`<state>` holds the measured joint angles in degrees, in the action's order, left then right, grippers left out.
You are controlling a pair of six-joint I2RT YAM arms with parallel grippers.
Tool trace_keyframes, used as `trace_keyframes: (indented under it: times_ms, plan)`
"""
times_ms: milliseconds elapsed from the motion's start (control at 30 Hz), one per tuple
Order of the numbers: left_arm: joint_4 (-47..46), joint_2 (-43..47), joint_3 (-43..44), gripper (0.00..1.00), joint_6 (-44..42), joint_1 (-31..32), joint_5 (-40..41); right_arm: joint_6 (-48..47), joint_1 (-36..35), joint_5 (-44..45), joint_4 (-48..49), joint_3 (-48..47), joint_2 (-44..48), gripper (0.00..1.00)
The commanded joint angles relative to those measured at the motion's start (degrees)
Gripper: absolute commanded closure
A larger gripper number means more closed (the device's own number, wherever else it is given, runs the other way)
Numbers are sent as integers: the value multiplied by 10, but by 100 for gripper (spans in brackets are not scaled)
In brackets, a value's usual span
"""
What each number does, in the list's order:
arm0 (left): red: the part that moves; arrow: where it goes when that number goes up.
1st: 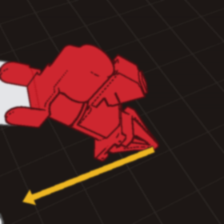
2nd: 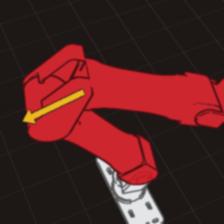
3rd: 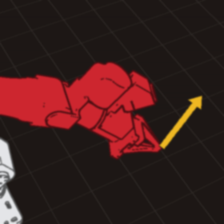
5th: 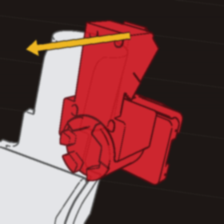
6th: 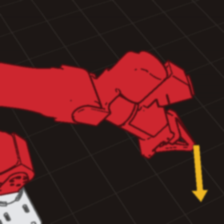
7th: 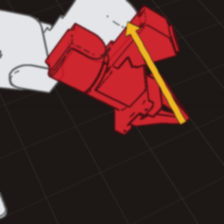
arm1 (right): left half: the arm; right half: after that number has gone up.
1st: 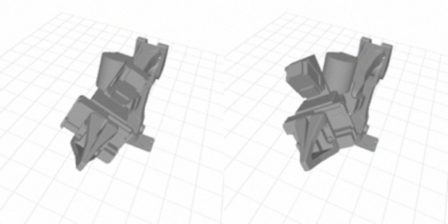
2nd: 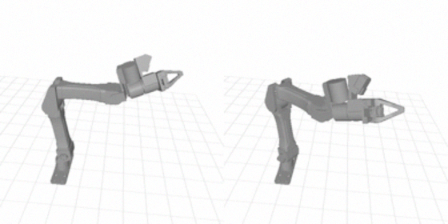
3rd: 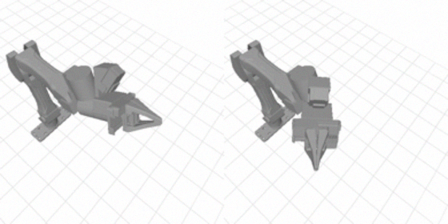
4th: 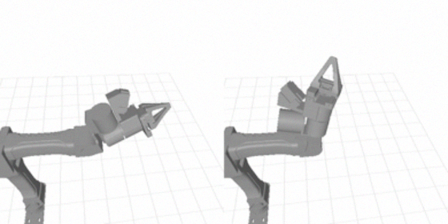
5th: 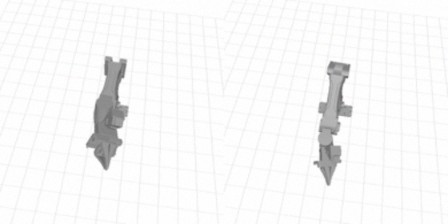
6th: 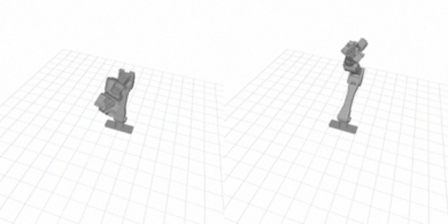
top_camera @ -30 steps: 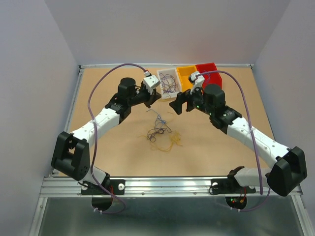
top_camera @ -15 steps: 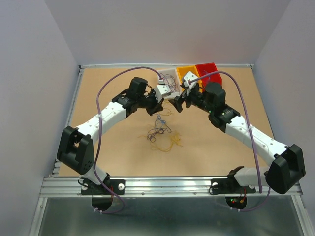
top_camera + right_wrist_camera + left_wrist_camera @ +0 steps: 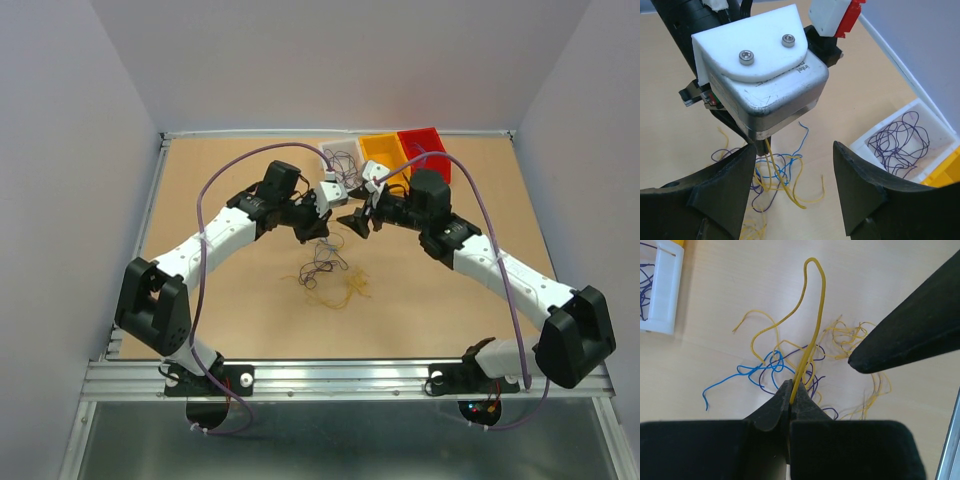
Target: Untangle the cables
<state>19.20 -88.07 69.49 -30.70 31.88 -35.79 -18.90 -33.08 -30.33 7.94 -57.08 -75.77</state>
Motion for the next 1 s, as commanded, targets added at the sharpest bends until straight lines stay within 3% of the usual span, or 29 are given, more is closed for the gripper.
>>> trace_keyframes:
  times_ms: [0, 267, 300, 433, 633, 833, 967]
  plan:
    - [3, 39, 23, 100, -10, 2, -20, -1, -2, -39, 19, 17, -4, 34]
    - [4, 55, 17, 100, -18, 2, -35, 0, -2, -55, 19, 14, -32, 50]
    - [7, 56, 17, 100, -19, 2, -38, 0, -1, -58, 19, 15, -33, 54]
    - [6, 59, 17, 100, -19, 2, -41, 7, -1, -69, 19, 15, -37, 87]
    - [-28, 70, 6, 100, 3, 2, -12, 24, -1, -104, 20, 43, -29, 99]
    - [-30, 77, 6, 100, 6, 2, -8, 38, -3, -119, 20, 58, -49, 99]
    - [-27, 75, 6, 100, 4, 2, -13, 43, -3, -113, 22, 52, -61, 86]
